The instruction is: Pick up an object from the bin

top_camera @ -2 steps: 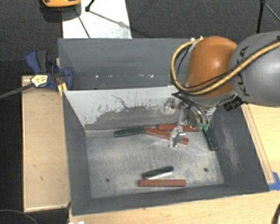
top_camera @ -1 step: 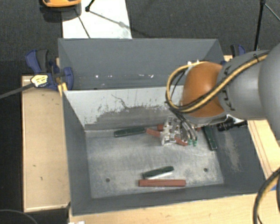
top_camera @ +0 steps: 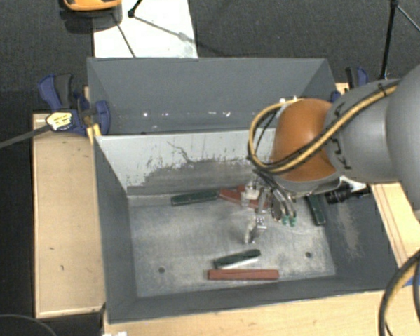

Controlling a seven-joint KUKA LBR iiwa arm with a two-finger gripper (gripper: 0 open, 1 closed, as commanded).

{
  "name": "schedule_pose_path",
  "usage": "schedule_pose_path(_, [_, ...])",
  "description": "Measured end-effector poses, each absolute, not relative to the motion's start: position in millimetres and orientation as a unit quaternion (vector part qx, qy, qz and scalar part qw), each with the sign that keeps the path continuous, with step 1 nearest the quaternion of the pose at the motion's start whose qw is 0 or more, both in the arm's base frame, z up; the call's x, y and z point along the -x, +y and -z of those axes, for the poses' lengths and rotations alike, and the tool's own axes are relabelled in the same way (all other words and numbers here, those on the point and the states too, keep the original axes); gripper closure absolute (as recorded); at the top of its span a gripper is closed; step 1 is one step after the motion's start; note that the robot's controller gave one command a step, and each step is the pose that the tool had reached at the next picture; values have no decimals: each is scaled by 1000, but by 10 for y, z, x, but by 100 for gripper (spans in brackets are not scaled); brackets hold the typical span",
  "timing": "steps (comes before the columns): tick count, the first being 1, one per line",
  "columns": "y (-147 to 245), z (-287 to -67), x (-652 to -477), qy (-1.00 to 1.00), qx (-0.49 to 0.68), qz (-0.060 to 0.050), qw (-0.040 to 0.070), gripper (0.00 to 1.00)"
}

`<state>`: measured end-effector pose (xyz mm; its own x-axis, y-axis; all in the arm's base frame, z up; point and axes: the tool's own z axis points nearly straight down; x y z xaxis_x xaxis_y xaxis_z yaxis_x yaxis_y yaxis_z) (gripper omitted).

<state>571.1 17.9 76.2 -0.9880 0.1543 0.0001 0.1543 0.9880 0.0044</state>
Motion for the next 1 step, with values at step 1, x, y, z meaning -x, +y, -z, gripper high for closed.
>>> schedule_pose_path(1, [179, -764, -5713, 997, -77, -2, 0, 0])
